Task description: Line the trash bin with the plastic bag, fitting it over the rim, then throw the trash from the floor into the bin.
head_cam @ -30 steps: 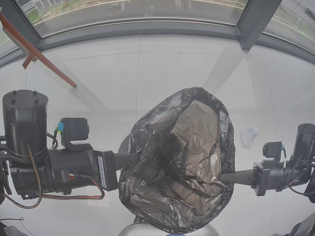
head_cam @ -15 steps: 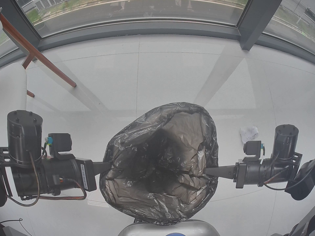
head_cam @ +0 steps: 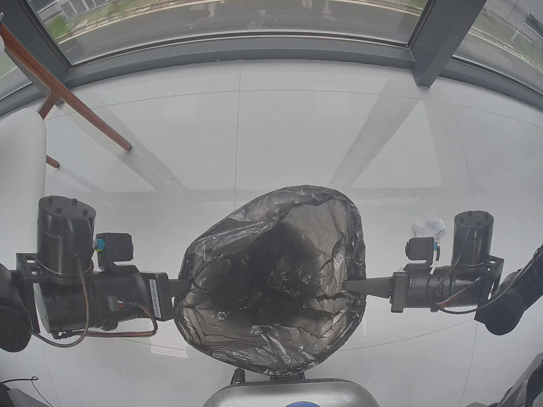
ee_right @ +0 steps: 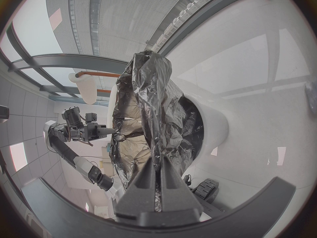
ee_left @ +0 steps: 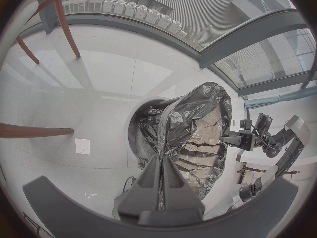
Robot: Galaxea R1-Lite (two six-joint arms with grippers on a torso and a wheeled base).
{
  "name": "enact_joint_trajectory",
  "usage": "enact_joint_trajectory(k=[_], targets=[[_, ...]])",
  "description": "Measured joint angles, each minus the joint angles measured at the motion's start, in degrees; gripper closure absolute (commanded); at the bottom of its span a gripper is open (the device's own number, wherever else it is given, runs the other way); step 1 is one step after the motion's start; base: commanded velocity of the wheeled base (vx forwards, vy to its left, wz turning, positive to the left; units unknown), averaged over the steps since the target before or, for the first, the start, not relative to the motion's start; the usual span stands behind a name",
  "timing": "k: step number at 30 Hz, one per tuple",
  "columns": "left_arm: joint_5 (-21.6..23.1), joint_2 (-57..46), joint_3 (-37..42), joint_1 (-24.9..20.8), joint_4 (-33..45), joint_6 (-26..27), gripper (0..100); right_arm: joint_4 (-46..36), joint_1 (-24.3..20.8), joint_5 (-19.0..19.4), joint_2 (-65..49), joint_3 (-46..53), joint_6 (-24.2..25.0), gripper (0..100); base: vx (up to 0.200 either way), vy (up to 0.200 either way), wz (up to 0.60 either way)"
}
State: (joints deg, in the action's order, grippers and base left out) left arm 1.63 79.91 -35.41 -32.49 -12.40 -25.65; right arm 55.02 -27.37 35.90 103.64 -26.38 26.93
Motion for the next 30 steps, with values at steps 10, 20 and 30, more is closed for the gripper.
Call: enact_joint_trajectory(k=[10,20,30], targets=[[-0.07,7.46,-0.28,3.22,-7.61,0.04,100,0.0,2.04,0.26,3.71,-3.96,0.05,100,0.0,0.0,0.0],[-0.13,12.64,-2.62,6.95,-7.83,-0.1,100,-0.11,3.3,0.72,7.22,-8.48,0.44,100,0.0,0.0,0.0],[-0.18,16.86,-6.97,10.34,-7.91,-0.1,100,-0.44,3.61,0.8,11.02,-13.67,0.57,100,0.0,0.0,0.0]])
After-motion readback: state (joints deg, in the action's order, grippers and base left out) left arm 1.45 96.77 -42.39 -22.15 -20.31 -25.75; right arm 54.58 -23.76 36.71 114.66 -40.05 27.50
